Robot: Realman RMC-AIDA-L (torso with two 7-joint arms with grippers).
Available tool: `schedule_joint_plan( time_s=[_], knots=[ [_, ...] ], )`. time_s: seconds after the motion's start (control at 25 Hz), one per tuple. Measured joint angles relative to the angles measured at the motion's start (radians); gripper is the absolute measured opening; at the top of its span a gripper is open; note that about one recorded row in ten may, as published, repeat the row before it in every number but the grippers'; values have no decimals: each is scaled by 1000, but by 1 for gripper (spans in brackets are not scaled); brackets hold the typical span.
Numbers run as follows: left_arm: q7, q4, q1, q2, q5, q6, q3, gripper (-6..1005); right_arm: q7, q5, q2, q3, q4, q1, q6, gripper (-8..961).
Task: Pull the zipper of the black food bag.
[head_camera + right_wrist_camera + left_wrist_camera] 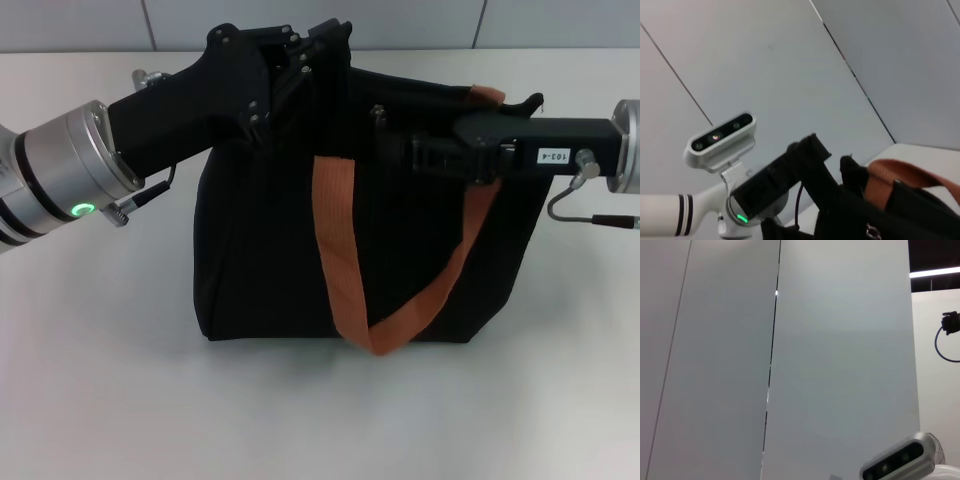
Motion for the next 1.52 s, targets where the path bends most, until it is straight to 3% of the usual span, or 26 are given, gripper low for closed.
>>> schedule_joint_plan(
  time_s=[0.2,0.72,1.04,1.32,1.52],
  knots=[
    [-2,-1,-4,0,0,0,0,39,-1,3,0,-47,9,5,11,170],
    [-5,-7,-11,0,0,1,0,39,-13,21,2,-45,8,-7,15,135],
    [-3,-12,-12,0,0,3,0,39,-15,38,1,-43,1,-26,3,25],
    [-6,-14,-11,0,0,6,0,39,5,86,-1,-31,-60,-86,-36,-2],
    [-6,-14,-10,0,0,8,0,40,38,100,-1,39,-119,-121,-94,-2]
  ],
)
